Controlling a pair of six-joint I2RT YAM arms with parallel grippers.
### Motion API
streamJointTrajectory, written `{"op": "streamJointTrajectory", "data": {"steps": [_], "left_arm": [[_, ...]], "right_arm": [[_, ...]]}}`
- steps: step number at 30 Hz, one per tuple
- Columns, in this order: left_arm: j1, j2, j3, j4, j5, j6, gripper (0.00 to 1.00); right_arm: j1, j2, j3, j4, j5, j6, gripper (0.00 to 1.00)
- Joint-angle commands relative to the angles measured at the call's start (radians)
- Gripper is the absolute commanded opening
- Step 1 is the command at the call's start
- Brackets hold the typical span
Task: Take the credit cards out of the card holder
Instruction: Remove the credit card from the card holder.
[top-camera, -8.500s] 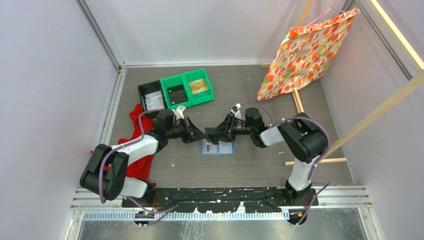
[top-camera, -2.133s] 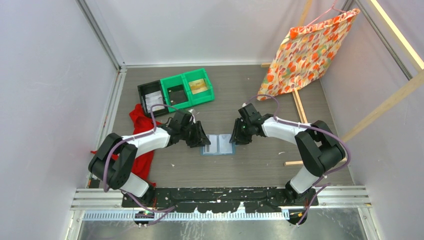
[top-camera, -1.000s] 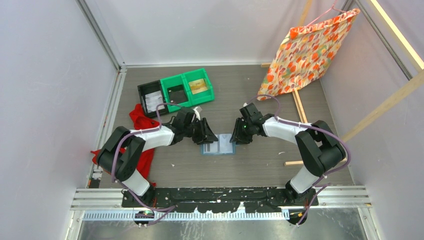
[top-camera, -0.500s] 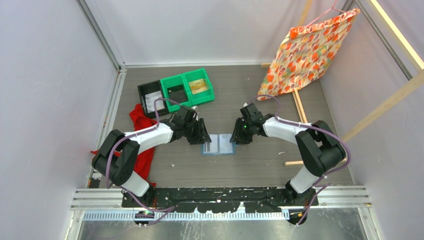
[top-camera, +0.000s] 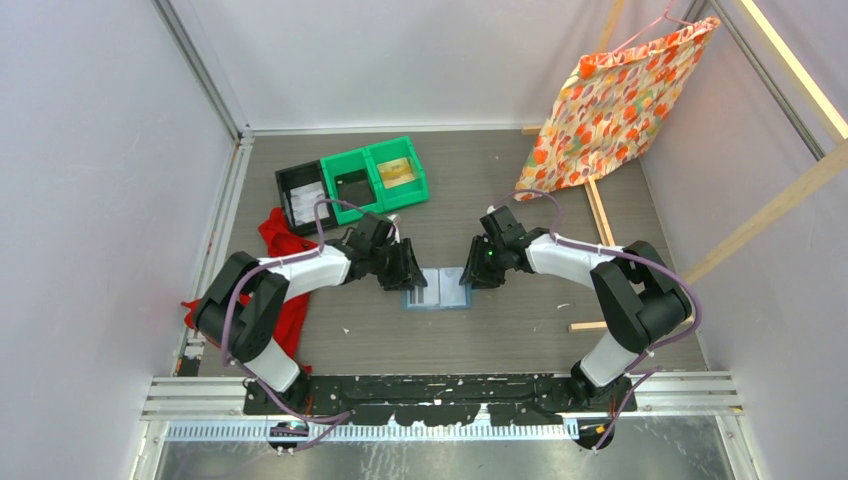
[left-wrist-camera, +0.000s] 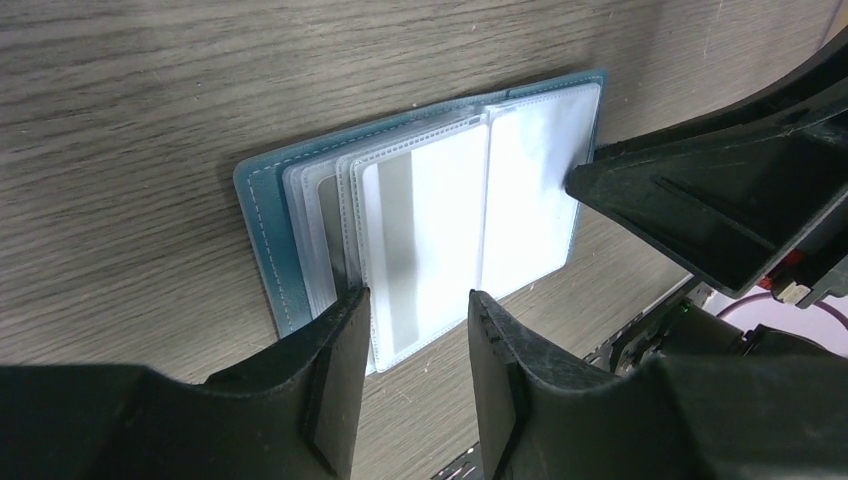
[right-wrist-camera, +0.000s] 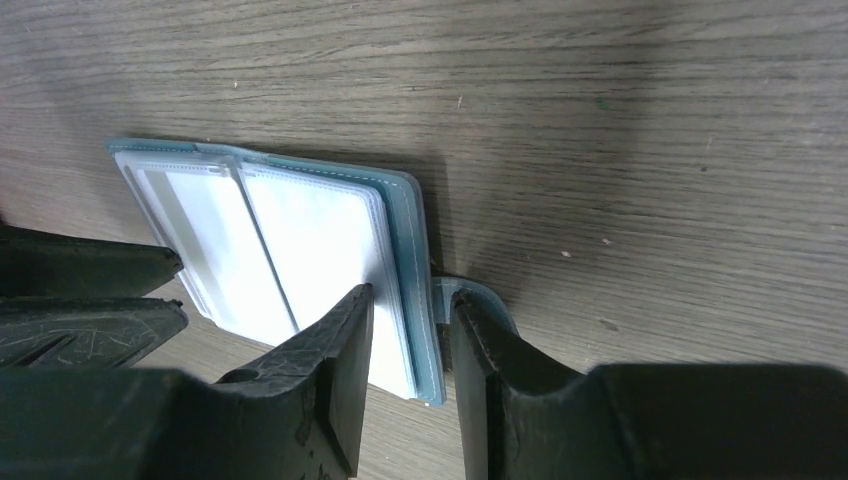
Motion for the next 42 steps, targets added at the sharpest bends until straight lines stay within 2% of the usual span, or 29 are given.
{"op": "streamJointTrajectory", "data": {"steps": [1,10,12,17,21,42], "left_arm": [[-0.007,0.016,-0.006,0.041,0.025,-0.01,0.42],[-0.007,0.043,-0.017,0.156,0.12,-0.054,0.42],[-0.007,0.019,-0.013,0.13,0.082,-0.046,0.42],[-0.011,-0.09,0.011,-0.061,-0.104,0.016,0.42],[-0.011,-0.098,0.024,-0.111,-0.128,0.043,0.43],[-0.018,-0.005,-0.007,0.014,-0.005,0.004,0.42]], "right_arm": [[-0.001,0.003,-0.016,0.014,0.031,-0.012,0.4],[-0.001,0.002,-0.02,0.015,0.031,-0.012,0.4],[-0.001,0.002,-0.02,0.013,0.031,-0.012,0.4],[-0.003,0.002,-0.023,0.015,0.032,-0.013,0.4],[-0.002,0.014,-0.02,0.021,0.026,-0.014,0.4],[-0.003,0.006,-0.021,0.016,0.031,-0.017,0.4]]}}
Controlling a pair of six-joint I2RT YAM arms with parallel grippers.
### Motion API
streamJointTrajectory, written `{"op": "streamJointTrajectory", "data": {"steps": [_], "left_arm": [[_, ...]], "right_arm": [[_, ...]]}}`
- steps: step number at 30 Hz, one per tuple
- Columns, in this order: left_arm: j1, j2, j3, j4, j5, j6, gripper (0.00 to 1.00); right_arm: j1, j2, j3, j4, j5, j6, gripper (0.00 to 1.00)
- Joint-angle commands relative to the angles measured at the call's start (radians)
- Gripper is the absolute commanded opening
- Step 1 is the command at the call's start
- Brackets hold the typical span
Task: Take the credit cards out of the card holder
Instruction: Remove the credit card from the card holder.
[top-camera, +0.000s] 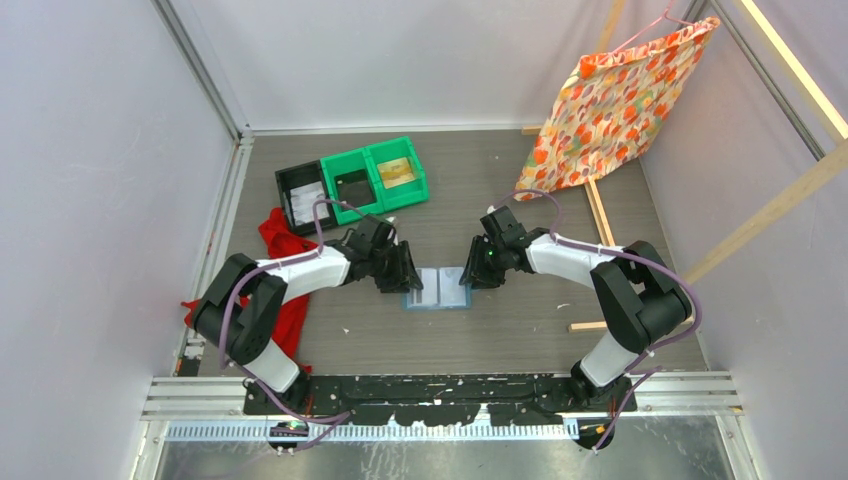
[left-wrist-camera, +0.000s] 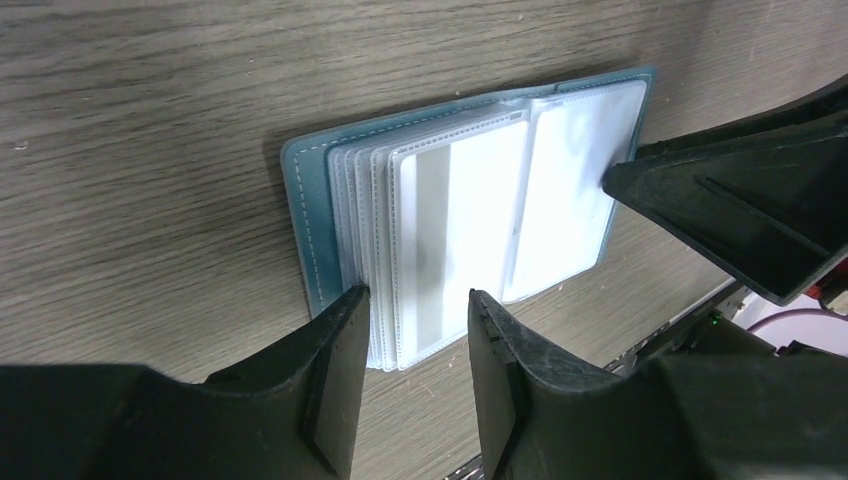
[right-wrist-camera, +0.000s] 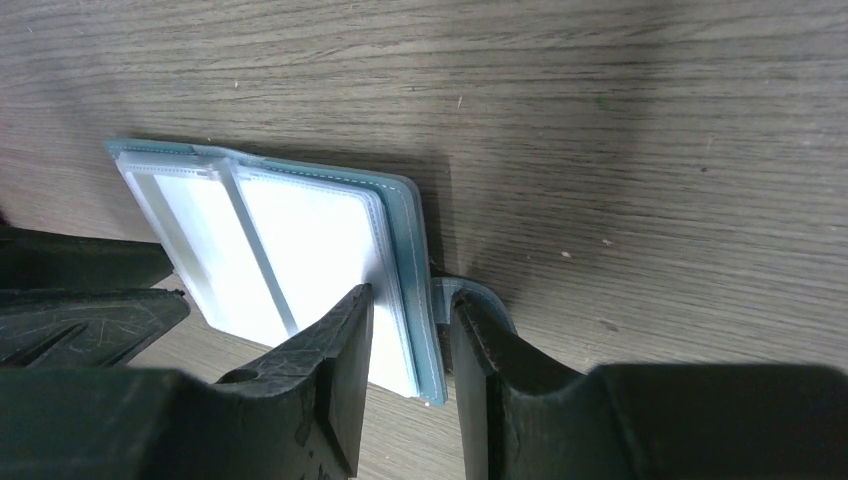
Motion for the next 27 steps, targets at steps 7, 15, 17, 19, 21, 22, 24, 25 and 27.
{"op": "streamJointTrajectory", "data": {"steps": [7,15,17,19,21,22,24,25,27], "left_arm": [[-0.014,-0.028,-0.028,0.171,0.136,-0.037,0.41],[-0.042,-0.043,0.01,0.171,0.17,-0.05,0.4],[-0.052,-0.059,0.019,0.171,0.176,-0.056,0.4],[-0.063,-0.079,0.015,0.217,0.176,-0.071,0.4],[-0.082,-0.083,0.015,0.276,0.205,-0.106,0.41],[-0.087,-0.079,0.017,0.292,0.217,-0.117,0.41],[-0.096,-0.068,0.026,0.316,0.225,-0.133,0.41],[-0.101,-0.061,0.033,0.323,0.226,-0.136,0.41],[-0.111,-0.04,0.052,0.333,0.231,-0.138,0.41]], "right_arm": [[-0.004,0.004,-0.022,0.011,0.036,-0.018,0.4],[-0.004,0.002,-0.022,0.011,0.036,-0.015,0.4],[-0.004,0.002,-0.024,0.011,0.036,-0.015,0.4],[-0.005,0.001,-0.027,0.013,0.037,-0.014,0.4],[-0.004,-0.001,-0.032,0.017,0.037,-0.01,0.4],[-0.004,0.0,-0.032,0.018,0.036,-0.01,0.4],[-0.005,-0.001,-0.032,0.019,0.036,-0.009,0.4],[-0.004,-0.001,-0.032,0.018,0.035,-0.009,0.4],[-0.004,-0.008,-0.034,0.019,0.036,-0.008,0.4]]}}
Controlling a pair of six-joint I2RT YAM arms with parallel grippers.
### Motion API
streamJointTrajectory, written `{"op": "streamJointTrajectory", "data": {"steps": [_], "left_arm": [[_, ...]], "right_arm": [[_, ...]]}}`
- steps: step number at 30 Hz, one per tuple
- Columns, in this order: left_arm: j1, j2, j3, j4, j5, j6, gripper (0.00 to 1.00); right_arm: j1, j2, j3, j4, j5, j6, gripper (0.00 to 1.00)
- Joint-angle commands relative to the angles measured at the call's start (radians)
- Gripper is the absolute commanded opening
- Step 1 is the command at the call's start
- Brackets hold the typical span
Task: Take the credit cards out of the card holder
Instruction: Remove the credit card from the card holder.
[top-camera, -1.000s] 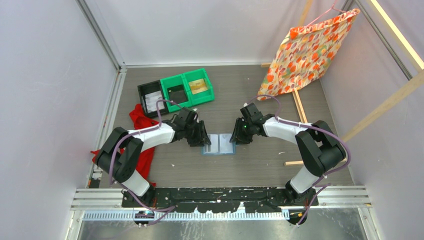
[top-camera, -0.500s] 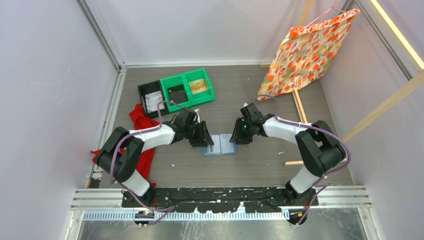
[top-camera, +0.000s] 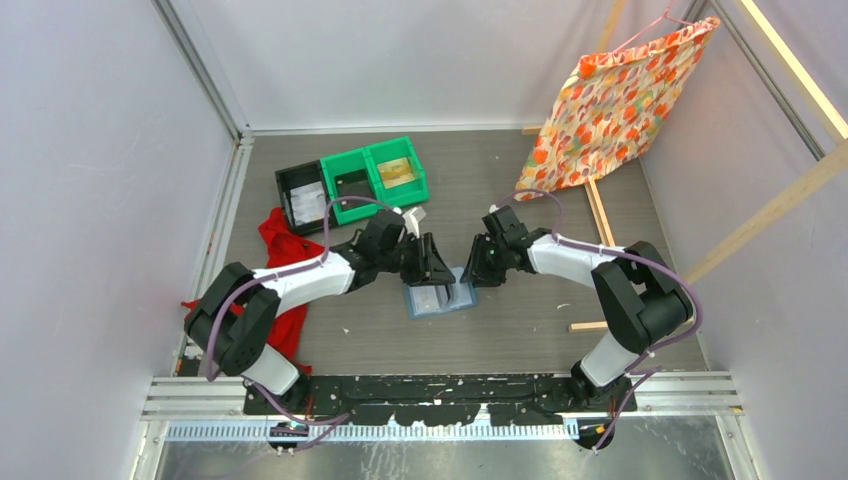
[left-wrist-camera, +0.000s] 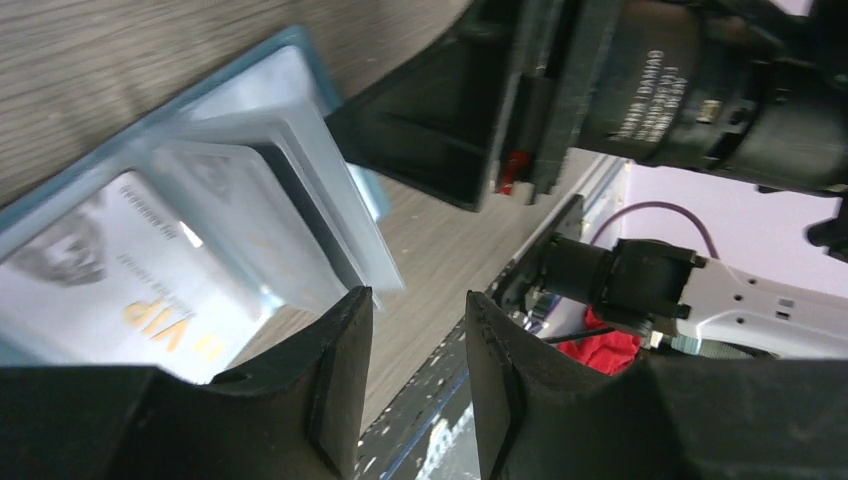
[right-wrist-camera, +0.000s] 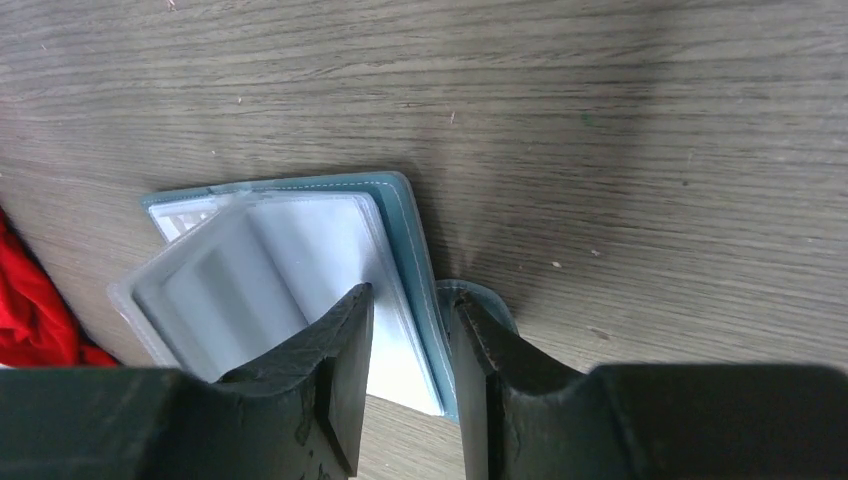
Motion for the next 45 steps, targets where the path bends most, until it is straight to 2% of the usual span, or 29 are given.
{"op": "streamJointTrajectory", "data": {"steps": [1,10,24,32,35,42,45], "left_arm": [[-0.026,0.032,0.06,0.112,0.056,-0.033,0.41],[-0.031,0.118,0.098,0.141,0.071,-0.037,0.41],[0.001,0.02,0.034,-0.023,-0.056,-0.025,0.4],[0.004,0.047,0.031,-0.084,-0.138,-0.074,0.36],[0.003,0.023,0.004,-0.059,-0.182,-0.097,0.36],[0.003,-0.01,-0.061,0.017,-0.237,-0.098,0.34],[0.003,0.011,-0.028,-0.032,-0.214,-0.058,0.34]], "right_arm": [[0.006,-0.008,-0.028,-0.002,0.033,-0.008,0.4],[-0.003,-0.058,-0.043,-0.031,0.05,-0.01,0.4],[-0.083,-0.248,-0.028,-0.21,0.182,-0.084,0.54],[-0.035,-0.191,-0.031,-0.019,-0.076,0.011,0.52],[-0.026,-0.16,-0.035,0.047,-0.145,0.043,0.49],[-0.018,-0.104,-0.016,0.083,-0.194,0.057,0.43],[-0.016,-0.114,-0.014,0.078,-0.184,0.059,0.43]]}}
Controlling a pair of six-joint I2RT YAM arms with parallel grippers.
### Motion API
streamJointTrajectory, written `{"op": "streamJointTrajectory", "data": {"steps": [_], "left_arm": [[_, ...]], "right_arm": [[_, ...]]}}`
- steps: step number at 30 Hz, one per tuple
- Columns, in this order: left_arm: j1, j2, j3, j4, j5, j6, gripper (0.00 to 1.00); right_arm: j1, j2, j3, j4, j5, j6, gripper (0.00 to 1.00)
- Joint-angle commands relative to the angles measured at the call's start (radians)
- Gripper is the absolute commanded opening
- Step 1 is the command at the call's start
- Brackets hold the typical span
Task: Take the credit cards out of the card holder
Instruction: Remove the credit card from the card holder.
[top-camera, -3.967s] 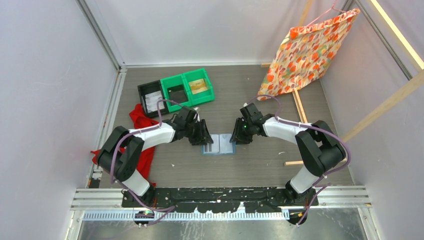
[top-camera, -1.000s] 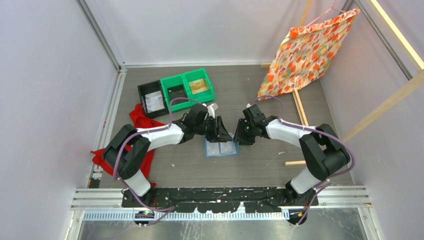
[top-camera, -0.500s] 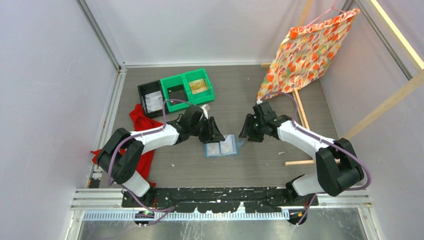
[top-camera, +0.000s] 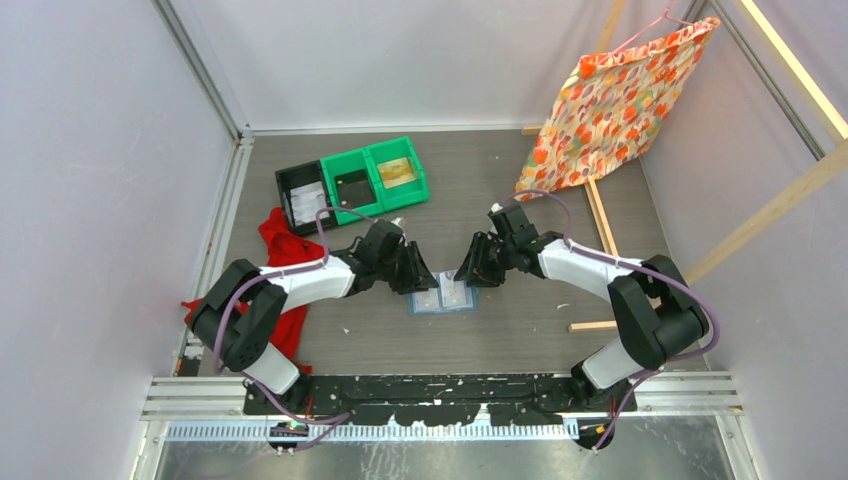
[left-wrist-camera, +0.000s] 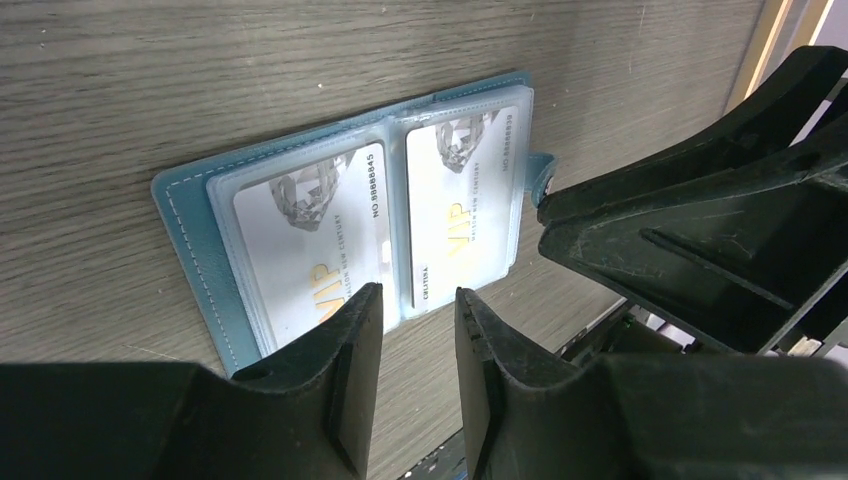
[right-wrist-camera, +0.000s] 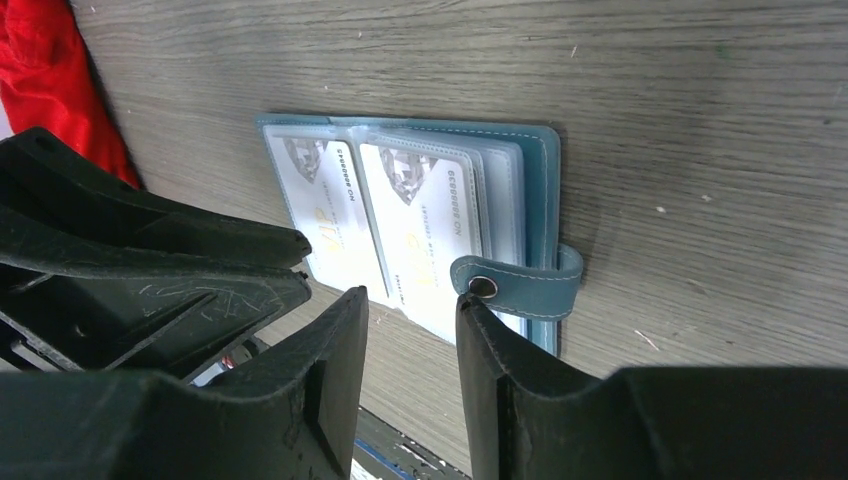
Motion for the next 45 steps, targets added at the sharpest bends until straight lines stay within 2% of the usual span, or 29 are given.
{"op": "streamJointTrajectory", "data": {"steps": [1,9,18,42,45], "left_arm": [[0.003,-0.009,0.03,0.01,0.007,0.036,0.34],[0.003,0.03,0.015,0.12,0.058,-0.004,0.34],[0.003,0.081,0.051,0.112,0.069,-0.011,0.35],[0.003,0.133,0.002,0.182,0.089,-0.027,0.36],[0.003,0.149,0.003,0.189,0.1,-0.028,0.36]], "right_arm": [[0.011,-0.021,0.03,0.035,-0.021,0.015,0.43],[0.052,-0.068,0.082,-0.023,0.01,-0.012,0.44],[0.048,-0.018,0.086,-0.05,0.099,-0.009,0.45],[0.044,0.095,0.022,-0.007,0.105,-0.022,0.4],[0.043,0.108,0.018,0.003,0.096,-0.021,0.37]]}}
